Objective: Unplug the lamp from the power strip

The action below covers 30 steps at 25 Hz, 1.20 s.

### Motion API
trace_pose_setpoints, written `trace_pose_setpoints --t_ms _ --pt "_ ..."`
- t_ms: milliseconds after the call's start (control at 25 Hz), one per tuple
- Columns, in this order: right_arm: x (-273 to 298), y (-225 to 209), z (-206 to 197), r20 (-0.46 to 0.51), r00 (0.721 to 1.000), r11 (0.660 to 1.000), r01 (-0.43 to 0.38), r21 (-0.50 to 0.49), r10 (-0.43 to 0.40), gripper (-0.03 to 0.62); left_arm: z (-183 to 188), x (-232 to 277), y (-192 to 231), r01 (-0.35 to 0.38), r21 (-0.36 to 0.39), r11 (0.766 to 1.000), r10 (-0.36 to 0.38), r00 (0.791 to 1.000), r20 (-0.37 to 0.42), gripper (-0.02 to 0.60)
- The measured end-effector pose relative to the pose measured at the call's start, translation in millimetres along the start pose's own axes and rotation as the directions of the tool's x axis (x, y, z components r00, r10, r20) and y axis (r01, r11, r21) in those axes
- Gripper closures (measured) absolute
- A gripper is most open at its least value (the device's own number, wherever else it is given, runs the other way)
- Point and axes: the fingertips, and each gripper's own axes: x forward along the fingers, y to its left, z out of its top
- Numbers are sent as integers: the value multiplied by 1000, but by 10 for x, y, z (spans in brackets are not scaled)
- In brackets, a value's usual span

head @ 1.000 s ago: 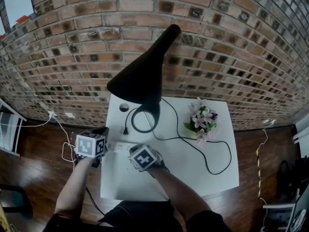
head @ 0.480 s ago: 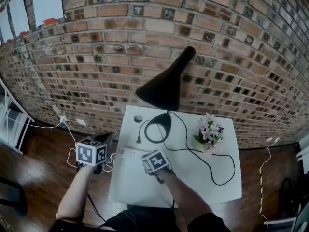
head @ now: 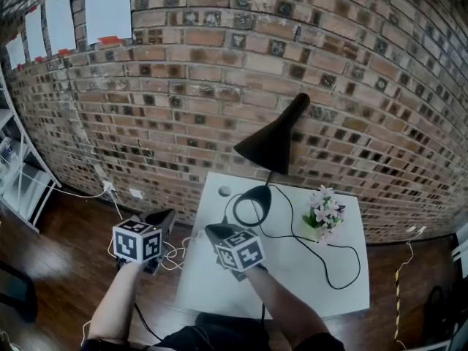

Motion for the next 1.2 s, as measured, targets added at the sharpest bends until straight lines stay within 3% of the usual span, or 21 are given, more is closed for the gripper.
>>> trace_pose_setpoints --t_ms 160,360,480,640,840,1000,1200 --pt "-246 384 598 175 983 998 -56 -16 58 597 224 -224 -80 24 1 1000 -24 995 94 590" --pt "-548 642 855 261 964 989 -13 -146 52 597 261 -366 -147 38 1 999 -37 986 163 590" --pt "-748 730 983 317 947 981 11 -194 52 597 404 -511 -302 69 -3 998 -66 968 242 589" --pt "-1047 809 1147 411 909 985 5 -175 68 595 597 -734 -487 106 -9 994 -97 940 327 591" --pt "-1340 861 1226 476 874 991 -45 -123 98 595 621 -816 -726 101 55 993 -114 939 324 589" --pt "-1527 849 1144 479 870 991 -65 -121 115 596 540 -771 -919 137 -13 990 -125 938 323 589" --pt "-1793 861 933 446 880 984 -113 -136 162 595 494 -751 -1275 102 37 994 -109 948 299 589"
